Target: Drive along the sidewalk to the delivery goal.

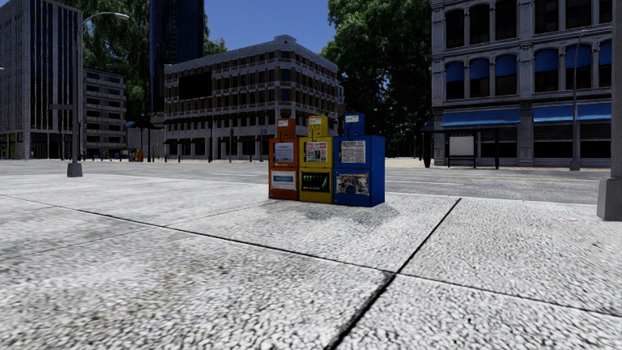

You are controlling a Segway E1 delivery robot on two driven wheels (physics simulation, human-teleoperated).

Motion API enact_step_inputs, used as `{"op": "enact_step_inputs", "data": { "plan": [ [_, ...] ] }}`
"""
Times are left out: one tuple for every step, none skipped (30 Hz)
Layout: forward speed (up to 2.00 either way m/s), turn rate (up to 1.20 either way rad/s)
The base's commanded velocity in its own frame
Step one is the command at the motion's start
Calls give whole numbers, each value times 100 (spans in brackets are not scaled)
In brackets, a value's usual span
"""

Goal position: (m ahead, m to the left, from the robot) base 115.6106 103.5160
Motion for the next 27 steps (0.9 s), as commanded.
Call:
{"op": "enact_step_inputs", "data": {
  "plan": [
    [0,0],
    [0,0],
    [0,0],
    [0,0],
    [0,0],
    [0,0],
    [0,0],
    [0,0],
    [0,0],
    [0,0],
    [0,0],
    [0,0],
    [0,0],
    [0,0],
    [0,0],
    [0,0],
    [0,0],
    [0,0],
    [0,0],
    [0,0],
    [0,0],
    [0,0],
    [0,0],
    [0,0],
    [0,0],
    [0,0],
    [0,0]
  ]
}}
